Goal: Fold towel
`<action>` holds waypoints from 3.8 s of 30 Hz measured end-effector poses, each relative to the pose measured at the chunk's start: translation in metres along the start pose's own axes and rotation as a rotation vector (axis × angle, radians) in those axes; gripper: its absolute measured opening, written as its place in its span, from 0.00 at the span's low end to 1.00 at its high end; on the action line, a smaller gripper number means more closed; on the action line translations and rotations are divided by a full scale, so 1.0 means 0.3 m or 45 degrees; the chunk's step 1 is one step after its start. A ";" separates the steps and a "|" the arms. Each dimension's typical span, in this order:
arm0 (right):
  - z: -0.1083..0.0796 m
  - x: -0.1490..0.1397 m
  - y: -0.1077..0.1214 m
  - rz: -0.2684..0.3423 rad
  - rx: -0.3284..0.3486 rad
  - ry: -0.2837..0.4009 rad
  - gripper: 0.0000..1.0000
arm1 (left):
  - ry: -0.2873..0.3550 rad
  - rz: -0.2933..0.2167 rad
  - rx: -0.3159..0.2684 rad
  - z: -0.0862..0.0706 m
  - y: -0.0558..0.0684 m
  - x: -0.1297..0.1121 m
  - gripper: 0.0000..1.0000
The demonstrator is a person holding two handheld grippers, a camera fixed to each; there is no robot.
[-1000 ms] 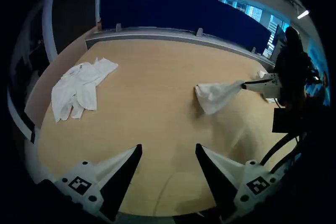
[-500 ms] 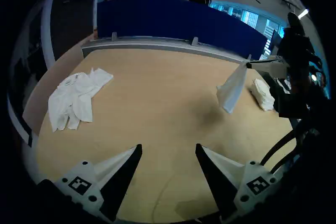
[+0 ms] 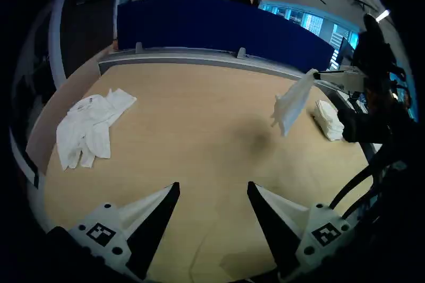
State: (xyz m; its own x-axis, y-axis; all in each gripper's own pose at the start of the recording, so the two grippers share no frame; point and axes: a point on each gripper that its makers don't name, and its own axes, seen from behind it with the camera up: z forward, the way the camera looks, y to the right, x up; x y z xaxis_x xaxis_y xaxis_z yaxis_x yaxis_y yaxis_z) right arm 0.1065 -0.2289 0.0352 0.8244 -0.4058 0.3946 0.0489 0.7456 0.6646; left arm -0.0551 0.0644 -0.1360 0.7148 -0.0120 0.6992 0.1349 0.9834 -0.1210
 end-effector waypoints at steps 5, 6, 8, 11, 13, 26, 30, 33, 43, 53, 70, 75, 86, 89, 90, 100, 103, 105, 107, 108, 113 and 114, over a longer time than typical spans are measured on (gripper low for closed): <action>-0.033 0.017 0.082 0.026 -0.020 0.010 0.03 | -0.007 -0.004 -0.007 0.008 0.011 0.000 0.94; -0.042 0.021 0.106 0.032 -0.027 0.012 0.03 | -0.009 -0.005 -0.009 0.011 0.013 -0.001 0.94; -0.059 0.027 0.155 0.042 -0.044 0.016 0.03 | -0.014 -0.004 -0.012 0.015 0.017 -0.005 0.94; -0.087 0.032 0.240 0.051 -0.071 0.017 0.03 | -0.024 0.001 -0.012 0.022 0.023 -0.012 0.94; -0.108 0.031 0.304 0.056 -0.092 0.014 0.03 | -0.030 0.005 -0.012 0.026 0.027 -0.017 0.94; -0.194 -0.033 0.739 0.063 -0.236 -0.057 0.03 | -0.066 0.002 0.004 0.045 0.052 -0.034 0.94; -0.206 -0.045 0.860 0.081 -0.274 -0.065 0.03 | -0.080 0.000 0.014 0.052 0.059 -0.043 0.94; -0.214 -0.049 0.945 0.099 -0.302 -0.065 0.03 | -0.092 0.001 0.022 0.054 0.064 -0.049 0.94; -0.215 -0.063 1.155 0.154 -0.368 -0.076 0.03 | -0.106 -0.004 0.042 0.066 0.081 -0.046 0.94; -0.218 -0.120 1.208 0.178 -0.379 -0.106 0.03 | -0.107 0.007 0.040 0.072 0.109 -0.031 0.94; -0.351 -0.420 1.168 0.281 -0.396 -0.215 0.03 | -0.125 0.043 0.015 0.086 0.145 -0.023 0.94; -0.388 -0.558 1.155 0.326 -0.425 -0.273 0.03 | -0.136 0.053 0.012 0.086 0.150 -0.031 0.94; -0.429 -0.760 1.146 0.424 -0.509 -0.359 0.03 | -0.145 0.064 0.022 0.087 0.149 -0.036 0.94; -0.443 -0.811 1.144 0.438 -0.546 -0.389 0.03 | -0.145 0.065 0.027 0.083 0.149 -0.034 0.94; -0.444 -0.829 1.140 0.445 -0.554 -0.401 0.03 | -0.146 0.066 0.027 0.082 0.149 -0.035 0.94; -0.441 -0.982 1.110 0.538 -0.624 -0.486 0.03 | -0.153 0.075 0.035 0.066 0.151 -0.039 0.94; -0.445 -1.006 1.112 0.565 -0.655 -0.490 0.03 | -0.153 0.076 0.038 0.063 0.151 -0.041 0.94; -0.447 -1.021 1.114 0.579 -0.675 -0.493 0.03 | -0.154 0.076 0.040 0.062 0.150 -0.043 0.94; -0.447 -1.037 1.115 0.588 -0.690 -0.500 0.03 | -0.155 0.077 0.041 0.063 0.149 -0.045 0.94; -0.443 -1.045 1.111 0.593 -0.691 -0.502 0.03 | -0.155 0.078 0.041 0.064 0.149 -0.047 0.94; -0.417 -1.073 1.084 0.607 -0.684 -0.512 0.03 | -0.161 0.082 0.040 0.074 0.154 -0.059 0.94; -0.412 -1.080 1.078 0.611 -0.685 -0.513 0.03 | -0.162 0.083 0.040 0.076 0.156 -0.062 0.94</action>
State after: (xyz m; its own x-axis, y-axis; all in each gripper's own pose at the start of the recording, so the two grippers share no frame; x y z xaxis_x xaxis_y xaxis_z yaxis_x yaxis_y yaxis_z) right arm -0.0751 0.2090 0.0440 0.5640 -0.0611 0.8235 0.0906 0.9958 0.0118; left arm -0.0778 0.1147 -0.1387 0.6284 0.0734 0.7744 0.0680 0.9865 -0.1488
